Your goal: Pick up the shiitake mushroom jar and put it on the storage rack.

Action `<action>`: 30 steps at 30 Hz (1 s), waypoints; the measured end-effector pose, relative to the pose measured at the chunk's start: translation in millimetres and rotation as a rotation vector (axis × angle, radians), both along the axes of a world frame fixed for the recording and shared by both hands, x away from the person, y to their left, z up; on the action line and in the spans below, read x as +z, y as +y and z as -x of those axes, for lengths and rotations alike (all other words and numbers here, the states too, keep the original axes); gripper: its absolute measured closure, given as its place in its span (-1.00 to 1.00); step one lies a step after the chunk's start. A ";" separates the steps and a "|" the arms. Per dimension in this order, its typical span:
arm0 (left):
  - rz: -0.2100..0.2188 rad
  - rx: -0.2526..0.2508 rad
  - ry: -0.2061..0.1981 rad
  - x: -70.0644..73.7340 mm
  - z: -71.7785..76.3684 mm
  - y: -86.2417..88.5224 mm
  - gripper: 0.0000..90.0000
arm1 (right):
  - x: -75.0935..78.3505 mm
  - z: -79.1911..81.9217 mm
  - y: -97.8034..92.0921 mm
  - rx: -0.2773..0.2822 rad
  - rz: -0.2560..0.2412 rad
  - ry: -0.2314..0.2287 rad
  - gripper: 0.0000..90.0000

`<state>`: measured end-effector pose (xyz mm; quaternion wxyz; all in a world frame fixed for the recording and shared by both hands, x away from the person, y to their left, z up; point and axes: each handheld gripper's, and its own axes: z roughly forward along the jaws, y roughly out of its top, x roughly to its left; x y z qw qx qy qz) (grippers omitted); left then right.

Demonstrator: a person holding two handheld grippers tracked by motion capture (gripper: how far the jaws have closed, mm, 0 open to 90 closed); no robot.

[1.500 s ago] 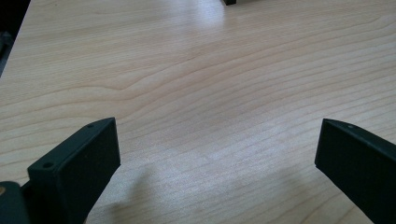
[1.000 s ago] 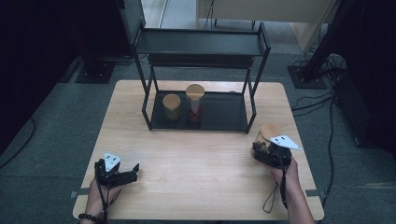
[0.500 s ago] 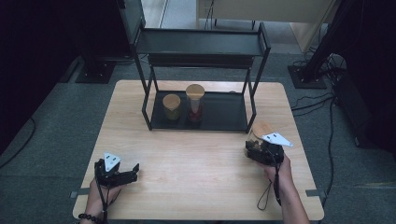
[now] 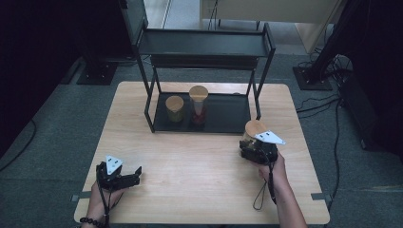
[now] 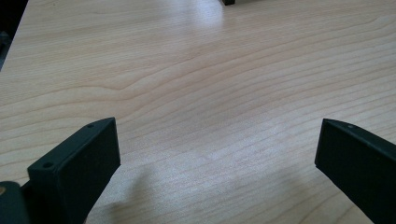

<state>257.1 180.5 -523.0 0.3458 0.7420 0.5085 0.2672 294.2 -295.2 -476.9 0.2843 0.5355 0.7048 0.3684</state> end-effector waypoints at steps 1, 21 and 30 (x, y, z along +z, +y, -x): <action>0.000 0.000 -0.001 -0.1 0.0 -0.1 -0.99 | 0.2 -1.1 2.1 0.003 0.001 0.001 -0.45; -0.002 -0.004 -0.002 -0.1 0.2 -0.4 -0.99 | 8.9 -28.1 37.5 0.040 -0.002 0.002 -0.44; -0.002 -0.005 -0.003 0.0 0.4 -0.4 -0.99 | 14.0 -42.3 52.5 0.049 -0.004 0.011 -0.44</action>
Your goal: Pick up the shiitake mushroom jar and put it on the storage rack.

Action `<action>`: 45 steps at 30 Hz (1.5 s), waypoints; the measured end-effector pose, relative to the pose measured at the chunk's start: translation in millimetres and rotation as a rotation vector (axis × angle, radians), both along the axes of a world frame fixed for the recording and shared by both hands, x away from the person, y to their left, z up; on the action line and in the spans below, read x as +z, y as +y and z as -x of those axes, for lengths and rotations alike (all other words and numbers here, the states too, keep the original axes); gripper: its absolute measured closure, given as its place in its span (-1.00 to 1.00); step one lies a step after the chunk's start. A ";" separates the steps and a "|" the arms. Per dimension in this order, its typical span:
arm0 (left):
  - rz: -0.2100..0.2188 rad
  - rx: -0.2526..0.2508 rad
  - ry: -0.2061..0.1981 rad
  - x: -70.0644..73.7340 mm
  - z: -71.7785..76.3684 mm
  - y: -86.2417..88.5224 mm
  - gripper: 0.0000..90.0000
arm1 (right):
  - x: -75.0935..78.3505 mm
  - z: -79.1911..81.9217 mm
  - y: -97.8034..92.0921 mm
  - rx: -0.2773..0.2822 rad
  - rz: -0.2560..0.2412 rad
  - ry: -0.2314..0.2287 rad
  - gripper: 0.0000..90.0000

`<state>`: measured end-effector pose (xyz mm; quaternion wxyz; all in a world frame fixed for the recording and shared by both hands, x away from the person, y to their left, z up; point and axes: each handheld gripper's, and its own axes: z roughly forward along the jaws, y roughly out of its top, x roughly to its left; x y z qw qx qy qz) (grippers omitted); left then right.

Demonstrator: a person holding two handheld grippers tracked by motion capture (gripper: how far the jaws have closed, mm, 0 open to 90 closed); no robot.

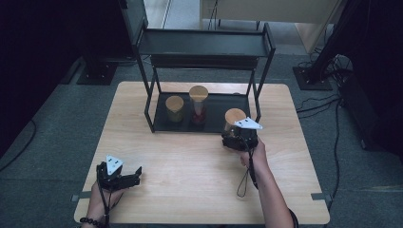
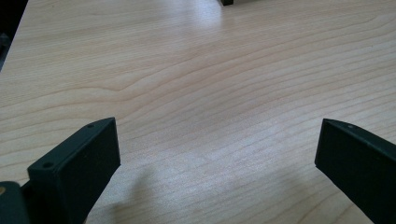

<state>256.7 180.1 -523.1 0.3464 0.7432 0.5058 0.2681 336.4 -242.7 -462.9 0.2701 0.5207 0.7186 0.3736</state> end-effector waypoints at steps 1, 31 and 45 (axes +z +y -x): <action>0.000 0.000 0.000 0.0 0.0 0.0 -0.99 | 1.2 -1.4 1.3 0.001 -0.001 -0.001 -0.44; 0.018 0.002 -0.002 0.2 0.0 1.8 -0.99 | 10.9 -64.1 11.9 -0.061 0.019 0.010 -0.44; 0.026 -0.003 0.004 0.1 -0.5 2.4 -0.99 | -2.8 -85.3 11.8 -0.087 0.007 0.023 -0.44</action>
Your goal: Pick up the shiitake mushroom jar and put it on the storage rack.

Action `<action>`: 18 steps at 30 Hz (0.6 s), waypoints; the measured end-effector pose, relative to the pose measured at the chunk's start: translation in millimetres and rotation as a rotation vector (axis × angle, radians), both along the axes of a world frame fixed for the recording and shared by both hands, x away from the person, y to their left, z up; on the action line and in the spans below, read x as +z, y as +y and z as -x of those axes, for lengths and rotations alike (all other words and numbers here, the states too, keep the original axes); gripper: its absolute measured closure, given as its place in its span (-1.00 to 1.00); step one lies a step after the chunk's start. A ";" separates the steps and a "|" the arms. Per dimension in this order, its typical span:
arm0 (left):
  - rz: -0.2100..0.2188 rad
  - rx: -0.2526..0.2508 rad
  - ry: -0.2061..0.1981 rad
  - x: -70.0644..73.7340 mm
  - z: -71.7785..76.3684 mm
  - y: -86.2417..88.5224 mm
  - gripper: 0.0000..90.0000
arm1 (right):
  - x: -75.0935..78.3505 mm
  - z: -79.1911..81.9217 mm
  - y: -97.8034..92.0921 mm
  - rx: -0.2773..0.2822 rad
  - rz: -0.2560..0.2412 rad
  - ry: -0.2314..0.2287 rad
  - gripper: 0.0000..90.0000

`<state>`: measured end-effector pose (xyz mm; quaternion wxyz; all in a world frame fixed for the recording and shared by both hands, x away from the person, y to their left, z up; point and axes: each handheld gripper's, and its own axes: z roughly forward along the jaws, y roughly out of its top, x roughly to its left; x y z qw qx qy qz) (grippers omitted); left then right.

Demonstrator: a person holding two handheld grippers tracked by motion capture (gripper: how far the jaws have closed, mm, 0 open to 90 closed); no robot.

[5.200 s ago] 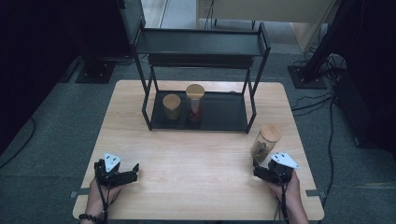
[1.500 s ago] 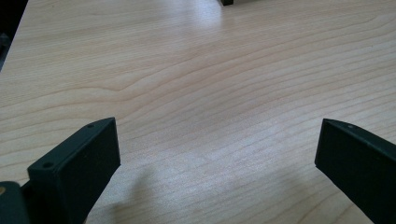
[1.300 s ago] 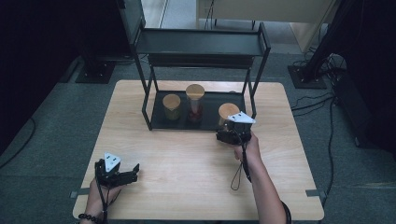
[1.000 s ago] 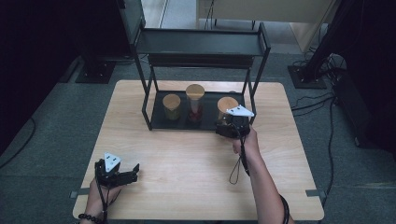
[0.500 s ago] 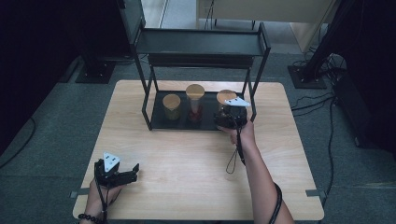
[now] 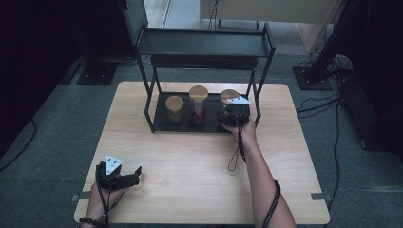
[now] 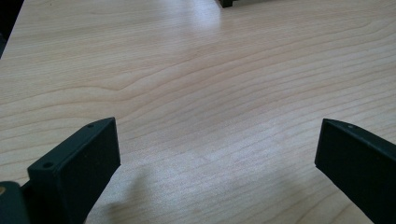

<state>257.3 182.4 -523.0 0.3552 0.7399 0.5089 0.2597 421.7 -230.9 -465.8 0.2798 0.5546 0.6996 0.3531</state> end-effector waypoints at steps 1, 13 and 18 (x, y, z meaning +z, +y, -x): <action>0.000 -0.002 0.002 0.0 -0.1 0.1 -0.99 | -0.5 -0.7 -0.1 0.001 0.000 -0.002 -0.44; 0.007 0.002 0.008 0.0 -0.6 0.5 -0.99 | -1.6 -11.9 0.8 -0.008 0.001 -0.003 -0.45; 0.008 -0.002 0.014 -0.1 -2.0 1.5 -0.99 | -6.3 -1.7 0.8 0.049 0.003 0.005 -0.69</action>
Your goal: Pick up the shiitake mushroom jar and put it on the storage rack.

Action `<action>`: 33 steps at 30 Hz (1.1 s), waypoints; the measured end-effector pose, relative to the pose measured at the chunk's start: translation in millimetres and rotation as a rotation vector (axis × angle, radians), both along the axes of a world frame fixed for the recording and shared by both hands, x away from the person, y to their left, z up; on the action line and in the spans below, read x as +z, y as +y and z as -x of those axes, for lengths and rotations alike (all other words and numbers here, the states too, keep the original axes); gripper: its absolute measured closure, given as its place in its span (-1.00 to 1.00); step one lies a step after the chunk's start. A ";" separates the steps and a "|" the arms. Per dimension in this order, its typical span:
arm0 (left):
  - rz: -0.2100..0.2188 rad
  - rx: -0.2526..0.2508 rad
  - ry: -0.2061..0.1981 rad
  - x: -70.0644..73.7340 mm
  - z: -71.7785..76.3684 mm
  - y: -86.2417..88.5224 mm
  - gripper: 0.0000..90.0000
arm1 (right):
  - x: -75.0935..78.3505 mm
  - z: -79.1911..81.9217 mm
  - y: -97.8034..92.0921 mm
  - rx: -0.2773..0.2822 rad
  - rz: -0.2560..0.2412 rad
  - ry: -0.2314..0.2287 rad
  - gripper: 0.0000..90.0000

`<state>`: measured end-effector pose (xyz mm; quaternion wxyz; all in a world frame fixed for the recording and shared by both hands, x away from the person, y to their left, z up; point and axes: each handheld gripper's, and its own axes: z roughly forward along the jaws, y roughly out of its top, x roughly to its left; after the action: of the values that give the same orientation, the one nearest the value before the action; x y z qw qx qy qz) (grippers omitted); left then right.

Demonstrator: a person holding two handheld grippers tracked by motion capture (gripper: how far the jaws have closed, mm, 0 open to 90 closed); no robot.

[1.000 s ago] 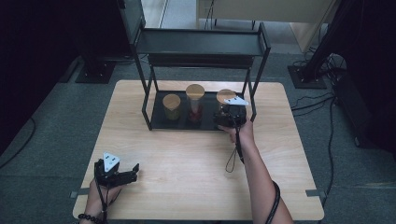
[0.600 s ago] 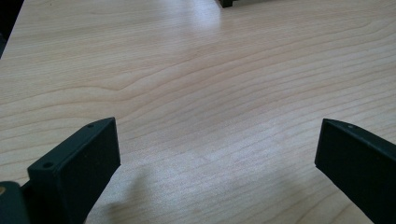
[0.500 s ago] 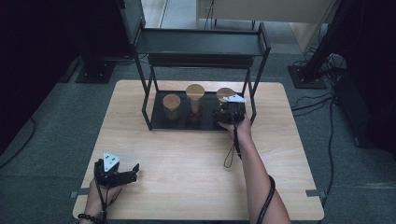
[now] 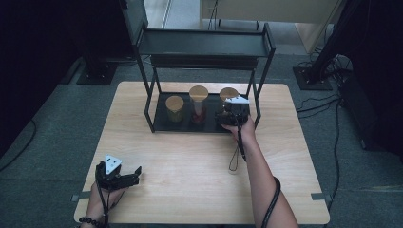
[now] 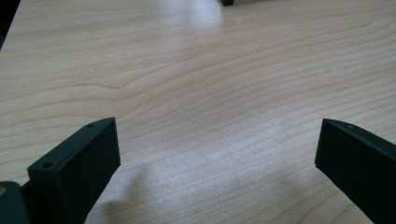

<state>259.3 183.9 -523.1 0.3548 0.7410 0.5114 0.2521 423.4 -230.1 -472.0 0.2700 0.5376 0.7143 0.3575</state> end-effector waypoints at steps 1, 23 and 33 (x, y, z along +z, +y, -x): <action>-0.001 -0.001 0.001 -0.1 -0.3 -0.2 -0.99 | -0.6 2.5 -0.2 0.012 -0.003 0.003 -0.73; -0.005 0.002 0.000 -0.2 -0.3 -0.4 -0.99 | -19.7 54.1 -12.8 0.044 0.000 -0.023 -0.98; -0.007 0.009 -0.004 0.0 0.4 0.2 -0.99 | -37.9 78.1 -20.9 0.048 -0.011 -0.013 -0.98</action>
<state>258.9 184.1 -523.0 0.3522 0.7394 0.5131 0.2570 345.3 -250.9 -509.9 0.2630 0.5195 0.7232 0.3714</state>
